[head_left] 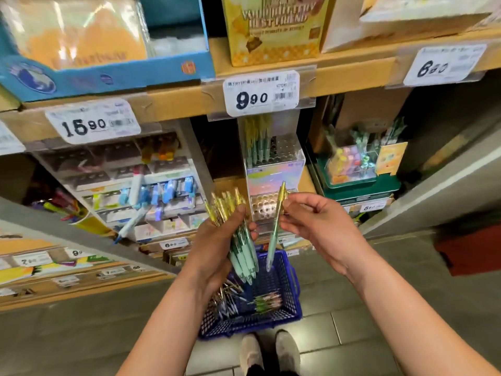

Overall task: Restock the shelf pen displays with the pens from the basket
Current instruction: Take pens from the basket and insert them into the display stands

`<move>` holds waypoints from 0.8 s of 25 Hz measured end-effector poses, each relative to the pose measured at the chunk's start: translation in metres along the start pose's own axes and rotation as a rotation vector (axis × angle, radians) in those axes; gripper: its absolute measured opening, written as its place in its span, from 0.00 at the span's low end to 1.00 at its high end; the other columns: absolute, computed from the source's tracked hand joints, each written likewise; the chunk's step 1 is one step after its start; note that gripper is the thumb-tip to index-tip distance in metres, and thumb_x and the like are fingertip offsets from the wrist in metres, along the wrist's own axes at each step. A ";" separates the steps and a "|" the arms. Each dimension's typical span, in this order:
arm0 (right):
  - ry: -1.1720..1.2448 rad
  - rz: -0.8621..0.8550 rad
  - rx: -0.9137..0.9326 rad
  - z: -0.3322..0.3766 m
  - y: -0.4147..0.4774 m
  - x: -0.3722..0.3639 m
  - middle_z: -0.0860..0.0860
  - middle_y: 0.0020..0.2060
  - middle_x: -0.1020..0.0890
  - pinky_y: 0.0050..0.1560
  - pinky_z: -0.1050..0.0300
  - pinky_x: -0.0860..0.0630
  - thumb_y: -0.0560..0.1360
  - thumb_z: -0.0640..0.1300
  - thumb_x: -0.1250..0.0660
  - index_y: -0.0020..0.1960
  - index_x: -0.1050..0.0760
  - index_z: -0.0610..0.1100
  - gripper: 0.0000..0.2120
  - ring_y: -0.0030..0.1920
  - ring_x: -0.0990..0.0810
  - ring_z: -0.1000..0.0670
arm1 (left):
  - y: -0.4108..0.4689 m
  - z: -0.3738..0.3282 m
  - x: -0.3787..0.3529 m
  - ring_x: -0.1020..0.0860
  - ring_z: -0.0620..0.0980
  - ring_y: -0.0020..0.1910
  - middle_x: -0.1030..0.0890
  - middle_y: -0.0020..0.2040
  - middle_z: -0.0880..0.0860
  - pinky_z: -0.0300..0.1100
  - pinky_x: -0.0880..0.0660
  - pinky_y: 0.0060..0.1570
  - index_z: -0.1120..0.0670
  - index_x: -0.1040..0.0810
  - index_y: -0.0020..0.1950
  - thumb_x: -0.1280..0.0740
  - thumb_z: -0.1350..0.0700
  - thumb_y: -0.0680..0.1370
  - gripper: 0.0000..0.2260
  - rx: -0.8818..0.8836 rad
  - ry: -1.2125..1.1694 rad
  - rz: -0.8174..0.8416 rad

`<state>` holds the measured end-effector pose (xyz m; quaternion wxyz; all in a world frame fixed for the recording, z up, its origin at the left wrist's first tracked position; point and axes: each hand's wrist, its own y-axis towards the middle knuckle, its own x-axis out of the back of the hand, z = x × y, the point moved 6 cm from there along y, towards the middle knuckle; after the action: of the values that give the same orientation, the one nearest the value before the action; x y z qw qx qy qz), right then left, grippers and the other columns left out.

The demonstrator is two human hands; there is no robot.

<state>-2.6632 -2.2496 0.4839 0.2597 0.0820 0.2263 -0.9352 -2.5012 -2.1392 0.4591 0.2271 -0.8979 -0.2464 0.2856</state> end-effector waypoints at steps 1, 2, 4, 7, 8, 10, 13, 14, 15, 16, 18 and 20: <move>-0.012 0.005 0.020 -0.003 0.013 0.001 0.44 0.42 0.13 0.49 0.57 0.18 0.77 0.37 0.29 0.45 0.14 0.46 0.07 0.44 0.14 0.48 | 0.013 0.001 0.002 0.17 0.54 0.40 0.15 0.44 0.59 0.45 0.18 0.40 0.54 0.15 0.52 0.24 0.50 0.75 0.11 -0.018 -0.001 0.006; -0.030 0.003 0.042 -0.007 0.023 0.002 0.45 0.42 0.13 0.49 0.57 0.17 0.78 0.37 0.30 0.45 0.14 0.46 0.08 0.44 0.14 0.48 | 0.024 0.001 0.003 0.17 0.54 0.40 0.15 0.44 0.59 0.45 0.18 0.40 0.53 0.14 0.51 0.24 0.50 0.75 0.09 -0.042 0.011 0.005; -0.073 -0.006 0.089 -0.010 0.040 0.004 0.46 0.41 0.14 0.48 0.58 0.18 0.78 0.37 0.30 0.45 0.15 0.46 0.08 0.42 0.15 0.49 | 0.041 0.000 0.005 0.16 0.53 0.42 0.15 0.46 0.58 0.46 0.18 0.42 0.54 0.13 0.53 0.26 0.51 0.77 0.09 -0.098 0.043 0.004; -0.148 0.000 0.197 0.000 0.069 0.006 0.46 0.40 0.13 0.48 0.58 0.18 0.78 0.38 0.30 0.46 0.14 0.47 0.07 0.42 0.15 0.49 | 0.069 -0.005 0.009 0.18 0.52 0.39 0.17 0.43 0.57 0.45 0.19 0.40 0.55 0.15 0.54 0.28 0.51 0.78 0.10 -0.149 0.047 0.034; -0.175 -0.021 0.257 0.010 0.080 0.007 0.46 0.40 0.13 0.49 0.56 0.17 0.78 0.38 0.30 0.47 0.15 0.46 0.07 0.42 0.15 0.49 | 0.075 -0.006 0.011 0.19 0.53 0.38 0.18 0.42 0.57 0.45 0.19 0.39 0.55 0.15 0.53 0.28 0.51 0.78 0.10 -0.158 0.063 0.030; -0.194 -0.117 0.399 0.038 0.100 0.010 0.46 0.39 0.13 0.50 0.56 0.17 0.78 0.39 0.30 0.47 0.16 0.44 0.04 0.42 0.14 0.49 | 0.085 -0.007 0.013 0.19 0.52 0.37 0.18 0.40 0.57 0.44 0.20 0.39 0.54 0.14 0.50 0.28 0.50 0.78 0.08 -0.170 0.084 0.024; -0.282 -0.280 0.599 0.079 0.128 0.010 0.48 0.39 0.13 0.49 0.52 0.16 0.75 0.37 0.32 0.46 0.17 0.47 0.07 0.43 0.13 0.48 | 0.095 -0.006 0.012 0.17 0.51 0.38 0.15 0.41 0.55 0.45 0.19 0.41 0.51 0.12 0.45 0.27 0.50 0.76 0.06 -0.170 0.092 0.014; -0.326 -0.290 0.656 0.087 0.135 0.005 0.48 0.40 0.13 0.50 0.48 0.16 0.74 0.38 0.31 0.46 0.17 0.48 0.07 0.44 0.13 0.47 | 0.098 -0.005 0.012 0.17 0.51 0.39 0.15 0.42 0.55 0.46 0.19 0.41 0.51 0.12 0.46 0.27 0.50 0.76 0.07 -0.170 0.096 0.013; -0.341 -0.273 0.698 0.091 0.140 -0.002 0.48 0.41 0.13 0.50 0.45 0.16 0.74 0.40 0.30 0.46 0.18 0.50 0.06 0.44 0.13 0.46 | 0.101 -0.005 0.011 0.17 0.52 0.39 0.15 0.43 0.56 0.46 0.19 0.42 0.52 0.12 0.48 0.27 0.49 0.76 0.08 -0.168 0.097 0.014; -0.352 -0.244 0.732 0.093 0.145 -0.007 0.48 0.41 0.14 0.50 0.43 0.16 0.74 0.42 0.30 0.45 0.19 0.52 0.05 0.44 0.13 0.46 | 0.103 -0.004 0.011 0.17 0.53 0.39 0.15 0.43 0.56 0.47 0.19 0.43 0.53 0.13 0.51 0.26 0.49 0.75 0.10 -0.166 0.096 0.014; -0.429 -0.202 0.804 0.094 0.148 -0.017 0.50 0.41 0.15 0.50 0.42 0.17 0.75 0.43 0.30 0.44 0.21 0.55 0.07 0.45 0.13 0.46 | 0.107 -0.003 0.011 0.18 0.54 0.41 0.16 0.44 0.58 0.48 0.20 0.45 0.55 0.14 0.55 0.25 0.48 0.74 0.14 -0.167 0.088 0.011; -0.510 -0.184 0.842 0.092 0.150 -0.023 0.52 0.42 0.15 0.50 0.44 0.17 0.76 0.44 0.29 0.44 0.21 0.58 0.08 0.45 0.14 0.48 | 0.108 -0.003 0.011 0.18 0.55 0.41 0.17 0.45 0.59 0.49 0.20 0.47 0.58 0.16 0.58 0.25 0.47 0.74 0.19 -0.169 0.072 0.011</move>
<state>-2.5684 -2.3971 0.5143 0.1678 -0.0717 -0.2353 -0.9547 -2.4573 -2.2179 0.3977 0.1578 -0.9248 -0.2563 0.2328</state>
